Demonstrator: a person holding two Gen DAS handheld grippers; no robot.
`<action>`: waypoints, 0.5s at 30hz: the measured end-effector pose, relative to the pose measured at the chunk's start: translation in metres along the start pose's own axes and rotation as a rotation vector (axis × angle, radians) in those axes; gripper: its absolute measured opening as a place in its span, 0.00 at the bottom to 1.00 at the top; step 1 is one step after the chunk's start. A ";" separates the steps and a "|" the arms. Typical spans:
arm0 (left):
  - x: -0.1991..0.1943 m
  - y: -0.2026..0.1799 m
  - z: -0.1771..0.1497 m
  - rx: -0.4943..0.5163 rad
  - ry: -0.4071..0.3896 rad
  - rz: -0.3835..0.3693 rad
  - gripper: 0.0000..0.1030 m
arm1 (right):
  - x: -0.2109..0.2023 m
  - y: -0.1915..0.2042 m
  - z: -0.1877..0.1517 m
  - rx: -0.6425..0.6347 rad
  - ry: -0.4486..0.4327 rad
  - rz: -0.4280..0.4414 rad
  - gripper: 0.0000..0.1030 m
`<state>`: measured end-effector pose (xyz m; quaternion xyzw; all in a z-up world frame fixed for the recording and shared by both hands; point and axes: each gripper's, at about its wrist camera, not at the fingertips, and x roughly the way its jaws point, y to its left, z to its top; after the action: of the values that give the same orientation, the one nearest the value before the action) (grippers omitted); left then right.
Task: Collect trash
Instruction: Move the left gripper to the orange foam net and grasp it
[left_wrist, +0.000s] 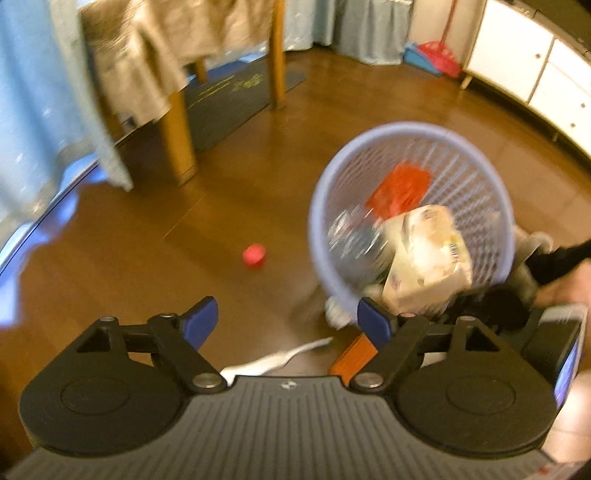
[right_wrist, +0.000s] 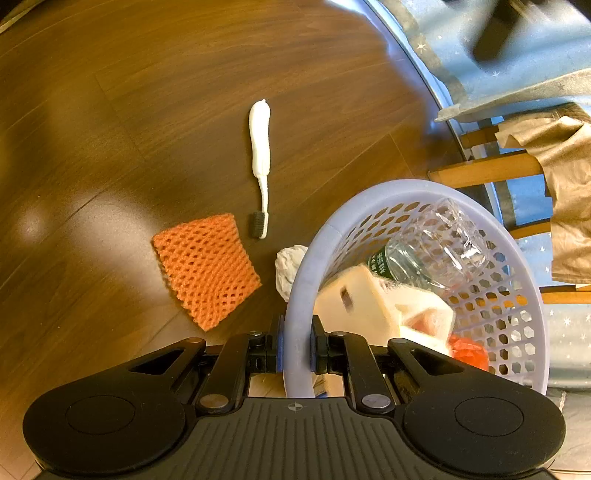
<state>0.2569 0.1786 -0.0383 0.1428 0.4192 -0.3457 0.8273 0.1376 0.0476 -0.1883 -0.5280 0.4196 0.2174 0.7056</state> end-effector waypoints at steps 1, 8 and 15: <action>-0.002 0.007 -0.009 -0.006 0.005 0.014 0.82 | 0.000 0.000 0.000 0.000 0.000 0.000 0.09; -0.001 0.024 -0.048 -0.022 0.031 0.059 0.83 | 0.001 0.000 0.001 0.001 -0.001 -0.005 0.09; 0.016 0.008 -0.066 0.042 0.044 0.040 0.85 | 0.004 -0.001 -0.002 -0.003 0.006 -0.029 0.09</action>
<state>0.2296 0.2119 -0.0919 0.1761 0.4272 -0.3343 0.8214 0.1403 0.0445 -0.1912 -0.5358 0.4137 0.2064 0.7065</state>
